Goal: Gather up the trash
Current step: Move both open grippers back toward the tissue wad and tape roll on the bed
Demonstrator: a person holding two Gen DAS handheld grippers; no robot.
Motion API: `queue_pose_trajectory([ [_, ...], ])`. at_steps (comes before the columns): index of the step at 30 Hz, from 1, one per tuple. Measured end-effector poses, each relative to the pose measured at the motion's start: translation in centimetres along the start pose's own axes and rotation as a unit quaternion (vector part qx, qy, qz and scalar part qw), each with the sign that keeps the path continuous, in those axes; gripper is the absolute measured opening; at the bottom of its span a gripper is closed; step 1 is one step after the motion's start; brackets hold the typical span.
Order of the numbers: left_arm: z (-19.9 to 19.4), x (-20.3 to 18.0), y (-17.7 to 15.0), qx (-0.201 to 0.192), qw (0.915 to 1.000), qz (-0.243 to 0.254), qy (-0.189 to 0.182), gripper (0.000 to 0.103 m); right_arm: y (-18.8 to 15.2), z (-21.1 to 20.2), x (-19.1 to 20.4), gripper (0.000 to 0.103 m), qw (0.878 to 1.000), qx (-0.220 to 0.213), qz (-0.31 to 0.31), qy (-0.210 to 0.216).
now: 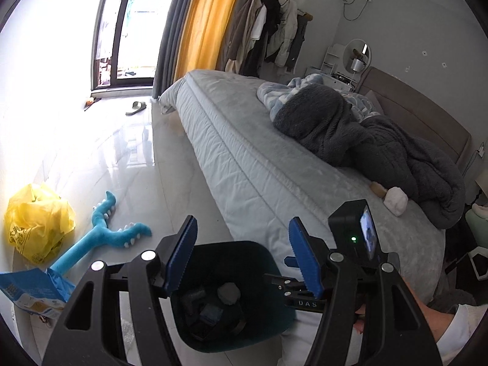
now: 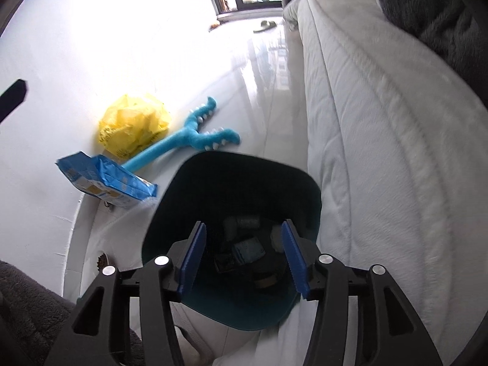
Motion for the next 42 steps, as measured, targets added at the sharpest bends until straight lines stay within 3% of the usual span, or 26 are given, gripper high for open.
queue_pose_trajectory([
  [11, 2.1, -4.3, 2.3, -0.017, 0.9988, 0.045, -0.010, 0.078, 2.2, -6.5, -4.6, 0.063, 0.996, -0.085, 0.006, -0.004],
  [15, 3.3, -6.2, 2.9, -0.032, 0.9975, 0.060, -0.018, 0.085, 2.4, -9.2, -7.5, 0.065, 0.994, -0.110, 0.001, -0.025],
  [29, 8.7, -13.2, 4.0, -0.030, 0.9935, 0.084, -0.070, 0.092, 0.2, -14.9, -18.8, 0.071, 0.983, -0.151, 0.042, -0.095],
  [42, 13.5, -19.0, 4.0, -0.015, 0.9899, 0.096, -0.103, 0.093, -2.2, -15.5, -23.8, 0.073, 0.978, -0.151, 0.070, -0.128],
])
Point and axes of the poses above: each gripper's, at about its wrist camera, not at the fingertips, and z roughly the way its jaws point, x to its left, y to its top, the point moved 4 cm from there along z, roughly the way its jaws point, and after that the axes turned 7 degrees about -y, right-handed, at the moved point
